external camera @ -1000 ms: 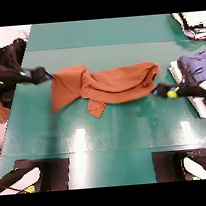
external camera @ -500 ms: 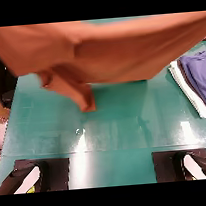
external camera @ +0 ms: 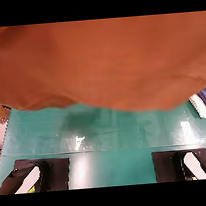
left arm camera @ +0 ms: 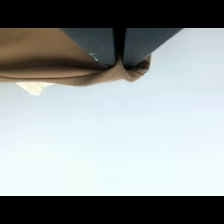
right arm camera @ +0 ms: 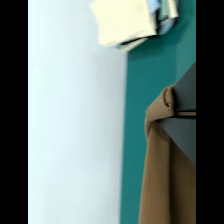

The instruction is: Fold the shirts.

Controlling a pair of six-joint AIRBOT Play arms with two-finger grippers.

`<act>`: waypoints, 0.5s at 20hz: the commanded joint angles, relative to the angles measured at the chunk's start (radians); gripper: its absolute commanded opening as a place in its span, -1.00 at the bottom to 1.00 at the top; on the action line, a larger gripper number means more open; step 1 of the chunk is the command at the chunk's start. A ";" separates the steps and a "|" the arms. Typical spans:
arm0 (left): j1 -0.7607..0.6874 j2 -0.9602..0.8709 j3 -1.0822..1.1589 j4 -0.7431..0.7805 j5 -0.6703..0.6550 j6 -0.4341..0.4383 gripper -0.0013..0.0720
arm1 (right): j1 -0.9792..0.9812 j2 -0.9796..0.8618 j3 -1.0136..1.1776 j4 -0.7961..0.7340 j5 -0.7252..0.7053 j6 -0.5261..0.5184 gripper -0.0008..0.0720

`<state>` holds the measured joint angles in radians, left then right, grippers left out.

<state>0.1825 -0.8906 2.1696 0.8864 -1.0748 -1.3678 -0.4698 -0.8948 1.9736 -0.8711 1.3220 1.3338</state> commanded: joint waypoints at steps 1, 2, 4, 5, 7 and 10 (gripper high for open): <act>0.001 -0.006 -0.180 0.028 0.016 -0.017 -0.89 | 0.026 -0.156 0.105 -0.023 0.159 0.047 -0.94; 0.001 -0.023 -0.262 0.028 -0.005 -0.022 -0.89 | 0.074 -0.205 0.074 -0.027 0.176 0.047 -0.94; 0.001 -0.099 -0.362 0.026 -0.111 -0.021 -0.89 | 0.178 -0.295 -0.026 -0.113 0.189 0.066 -0.94; 0.001 -0.147 -0.393 0.027 -0.171 -0.020 -0.89 | 0.222 -0.344 -0.070 -0.174 0.208 0.082 -0.94; 0.001 -0.264 -0.439 0.027 -0.269 -0.020 -0.89 | 0.298 -0.460 -0.145 -0.241 0.245 0.109 -0.94; -0.026 -0.465 -0.474 0.032 -0.298 -0.012 -0.89 | 0.371 -0.639 -0.213 -0.256 0.196 0.109 -0.94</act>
<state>0.1726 -1.2022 1.7489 0.9199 -1.2938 -1.3857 -0.1757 -1.3857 1.8252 -1.0779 1.5230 1.4273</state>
